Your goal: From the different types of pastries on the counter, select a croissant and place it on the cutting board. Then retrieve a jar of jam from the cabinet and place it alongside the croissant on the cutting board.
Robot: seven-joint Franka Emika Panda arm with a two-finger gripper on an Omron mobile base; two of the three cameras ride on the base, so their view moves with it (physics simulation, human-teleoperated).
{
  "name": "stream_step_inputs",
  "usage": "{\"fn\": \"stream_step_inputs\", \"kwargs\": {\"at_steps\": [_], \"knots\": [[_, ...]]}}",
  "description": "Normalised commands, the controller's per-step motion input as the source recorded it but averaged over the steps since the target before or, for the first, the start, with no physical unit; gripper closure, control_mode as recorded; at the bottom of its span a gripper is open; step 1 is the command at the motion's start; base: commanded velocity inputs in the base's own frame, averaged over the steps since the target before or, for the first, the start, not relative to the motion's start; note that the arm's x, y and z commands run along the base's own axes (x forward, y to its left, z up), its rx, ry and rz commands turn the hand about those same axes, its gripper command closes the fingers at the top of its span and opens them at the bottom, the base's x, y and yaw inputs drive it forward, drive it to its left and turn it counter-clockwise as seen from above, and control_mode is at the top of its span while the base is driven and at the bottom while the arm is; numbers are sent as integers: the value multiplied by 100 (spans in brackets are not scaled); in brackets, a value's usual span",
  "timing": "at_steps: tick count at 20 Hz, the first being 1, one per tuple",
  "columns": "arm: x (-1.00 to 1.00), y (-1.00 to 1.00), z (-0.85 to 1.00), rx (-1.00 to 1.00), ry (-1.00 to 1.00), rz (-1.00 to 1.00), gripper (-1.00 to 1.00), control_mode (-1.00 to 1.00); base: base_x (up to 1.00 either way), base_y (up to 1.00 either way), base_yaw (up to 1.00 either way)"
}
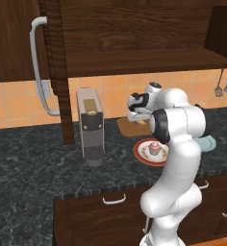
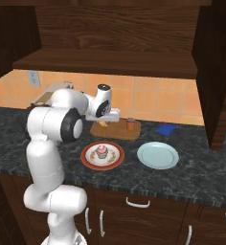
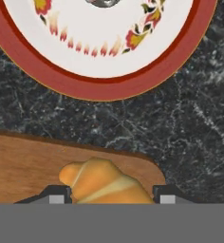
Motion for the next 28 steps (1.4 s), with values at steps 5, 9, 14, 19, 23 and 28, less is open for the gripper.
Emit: {"fn": "stream_step_inputs", "kwargs": {"at_steps": [5,9,14,19,23,28], "knots": [[43,5,-2,-2,0,9,100,-100,0,0,0],[45,3,-4,-4,0,9,100,-100,0,0,0],[25,0,-16,-8,0,10,100,-100,0,0,0],[18,0,-32,-8,0,8,100,-100,0,0,0],[27,0,-39,-4,0,7,100,-100,0,0,0],[26,-17,-38,-4,0,7,100,-100,0,0,0]]}}
